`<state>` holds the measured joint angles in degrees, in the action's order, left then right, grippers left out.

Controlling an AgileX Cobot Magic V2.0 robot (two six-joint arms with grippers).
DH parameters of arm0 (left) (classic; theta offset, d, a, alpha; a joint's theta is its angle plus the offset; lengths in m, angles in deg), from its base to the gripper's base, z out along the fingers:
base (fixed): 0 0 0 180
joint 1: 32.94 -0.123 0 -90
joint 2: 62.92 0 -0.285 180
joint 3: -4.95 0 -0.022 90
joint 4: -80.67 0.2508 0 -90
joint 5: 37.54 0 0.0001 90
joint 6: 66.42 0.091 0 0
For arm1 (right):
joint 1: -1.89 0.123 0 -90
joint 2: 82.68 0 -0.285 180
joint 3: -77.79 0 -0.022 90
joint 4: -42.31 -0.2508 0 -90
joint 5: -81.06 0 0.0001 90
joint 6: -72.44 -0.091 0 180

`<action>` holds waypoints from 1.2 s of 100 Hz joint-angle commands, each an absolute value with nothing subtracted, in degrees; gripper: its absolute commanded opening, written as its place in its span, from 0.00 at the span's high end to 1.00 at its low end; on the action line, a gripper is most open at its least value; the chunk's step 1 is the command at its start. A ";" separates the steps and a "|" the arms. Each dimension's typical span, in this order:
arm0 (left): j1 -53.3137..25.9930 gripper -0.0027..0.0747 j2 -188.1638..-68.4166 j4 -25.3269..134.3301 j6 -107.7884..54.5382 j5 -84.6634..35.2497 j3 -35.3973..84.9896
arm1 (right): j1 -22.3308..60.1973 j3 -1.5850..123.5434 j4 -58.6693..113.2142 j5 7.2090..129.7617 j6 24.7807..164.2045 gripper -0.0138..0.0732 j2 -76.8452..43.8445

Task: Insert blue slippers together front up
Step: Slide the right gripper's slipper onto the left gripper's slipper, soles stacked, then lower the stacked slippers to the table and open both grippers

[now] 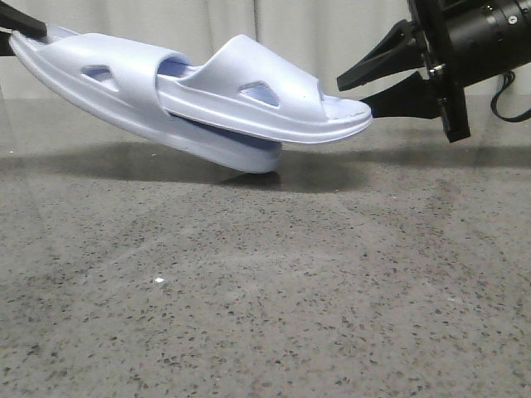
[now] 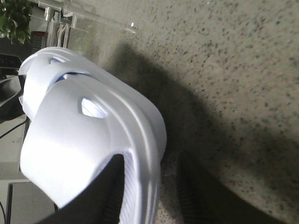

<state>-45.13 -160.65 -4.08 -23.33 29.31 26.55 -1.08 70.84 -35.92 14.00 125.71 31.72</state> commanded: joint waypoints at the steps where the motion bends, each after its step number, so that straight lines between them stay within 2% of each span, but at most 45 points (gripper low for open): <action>1: -45.75 0.95 -158.70 -8.72 -23.31 35.13 25.13 | -3.05 72.65 -39.57 6.00 126.15 0.57 28.18; 22: -45.42 0.95 -158.70 -9.60 -23.19 34.99 25.13 | -6.76 72.65 -39.57 6.00 125.63 0.57 26.29; 52: -41.06 0.95 -158.81 -11.71 -22.70 33.23 25.13 | -9.84 72.65 -39.32 6.00 125.25 0.57 24.23; 72: -36.90 0.95 -158.81 -8.50 -21.31 24.10 25.13 | -9.84 72.65 -38.05 6.00 125.10 0.57 24.23; 90: -36.23 0.94 -158.81 -3.84 -19.67 17.58 25.13 | -9.84 72.65 -36.31 6.00 124.83 0.57 24.23; 95: -36.23 0.90 -158.81 -3.13 -17.52 17.01 25.13 | -9.84 72.65 -36.31 6.00 124.83 0.57 24.23; 102: -36.23 0.81 -158.81 -2.85 -15.02 16.76 25.13 | -9.84 72.65 -36.31 6.00 124.83 0.57 24.23; 120: -36.23 0.43 -158.81 0.21 -12.80 14.53 25.13 | -9.84 72.65 -36.31 6.00 124.83 0.57 24.23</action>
